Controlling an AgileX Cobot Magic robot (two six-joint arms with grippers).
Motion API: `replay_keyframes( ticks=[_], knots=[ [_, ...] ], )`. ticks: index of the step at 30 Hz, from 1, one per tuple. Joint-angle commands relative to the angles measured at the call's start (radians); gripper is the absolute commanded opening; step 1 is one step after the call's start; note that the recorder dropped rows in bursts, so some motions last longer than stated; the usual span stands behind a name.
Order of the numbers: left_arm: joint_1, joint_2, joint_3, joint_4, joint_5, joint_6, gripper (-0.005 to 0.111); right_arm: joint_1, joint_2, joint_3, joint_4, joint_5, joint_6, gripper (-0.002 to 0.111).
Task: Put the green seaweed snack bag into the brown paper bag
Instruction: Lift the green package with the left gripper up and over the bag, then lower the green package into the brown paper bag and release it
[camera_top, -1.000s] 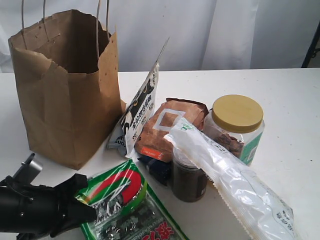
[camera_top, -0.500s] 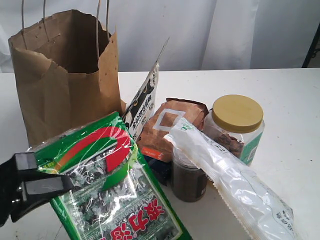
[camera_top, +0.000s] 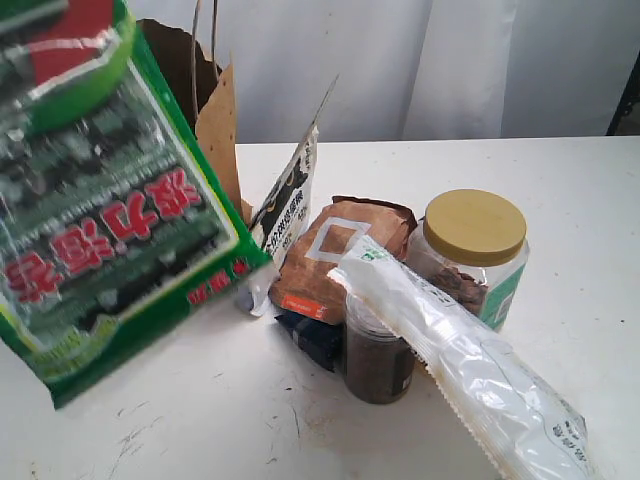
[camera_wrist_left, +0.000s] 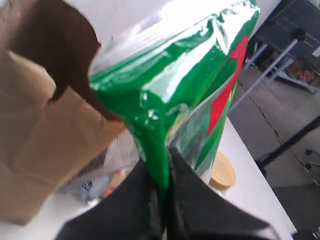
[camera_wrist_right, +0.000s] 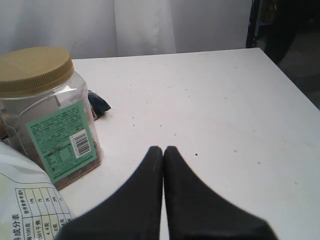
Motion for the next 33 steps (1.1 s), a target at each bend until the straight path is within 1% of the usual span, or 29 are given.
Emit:
replay_keyframes(
  ticks=[1, 2, 3, 4, 5, 7, 8, 10, 12, 17, 21, 25, 28, 33],
  knots=[
    [-0.006, 0.0, -0.117, 0.23, -0.063, -0.133, 0.0, -0.005, -0.008, 0.004, 0.006, -0.015, 0.001, 0.0],
    [-0.006, 0.02, -0.149, 0.326, -0.097, -0.19, 0.0, -0.005, -0.008, 0.004, 0.006, -0.015, 0.001, 0.0],
    [-0.006, 0.033, -0.159, 0.359, -0.117, -0.202, 0.0, -0.005, -0.008, 0.004, 0.006, -0.015, 0.001, 0.0],
    [-0.006, 0.066, -0.179, 0.391, -0.178, -0.227, 0.0, -0.005, -0.008, 0.004, 0.006, -0.015, 0.001, 0.0],
    [-0.006, 0.098, -0.193, 0.391, -0.255, -0.231, 0.0, -0.005, -0.008, 0.004, 0.006, -0.015, 0.001, 0.0],
    [-0.006, 0.158, -0.222, 0.401, -0.343, -0.231, 0.0, -0.005, -0.008, 0.004, 0.006, -0.015, 0.001, 0.0],
    [-0.006, 0.177, -0.229, 0.401, -0.356, -0.231, 0.0, -0.005, -0.008, 0.004, 0.006, -0.015, 0.001, 0.0],
    [-0.006, 0.25, -0.254, 0.42, -0.43, -0.231, 0.0, -0.005, -0.008, 0.004, 0.006, -0.015, 0.001, 0.0],
    [-0.006, 0.324, -0.272, 0.445, -0.536, -0.231, 0.0, -0.005, -0.008, 0.004, 0.006, -0.015, 0.001, 0.0],
    [-0.004, 0.438, -0.274, 0.445, -0.672, -0.231, 0.0, -0.005, -0.008, 0.004, 0.006, -0.015, 0.001, 0.0],
    [0.049, 0.493, -0.274, 0.436, -0.782, -0.231, 0.0, -0.005, -0.008, 0.004, 0.006, -0.015, 0.001, 0.0],
    [0.096, 0.504, -0.274, 0.436, -0.82, -0.231, 0.0, -0.005, -0.008, 0.004, 0.006, -0.015, 0.001, 0.0],
    [0.117, 0.532, -0.274, 0.436, -0.842, -0.231, 0.0, -0.005, -0.008, 0.004, 0.006, -0.015, 0.001, 0.0],
    [0.117, 0.619, -0.274, 0.436, -0.844, -0.231, 0.0, -0.005, -0.008, 0.004, 0.006, -0.015, 0.001, 0.0]
  ],
)
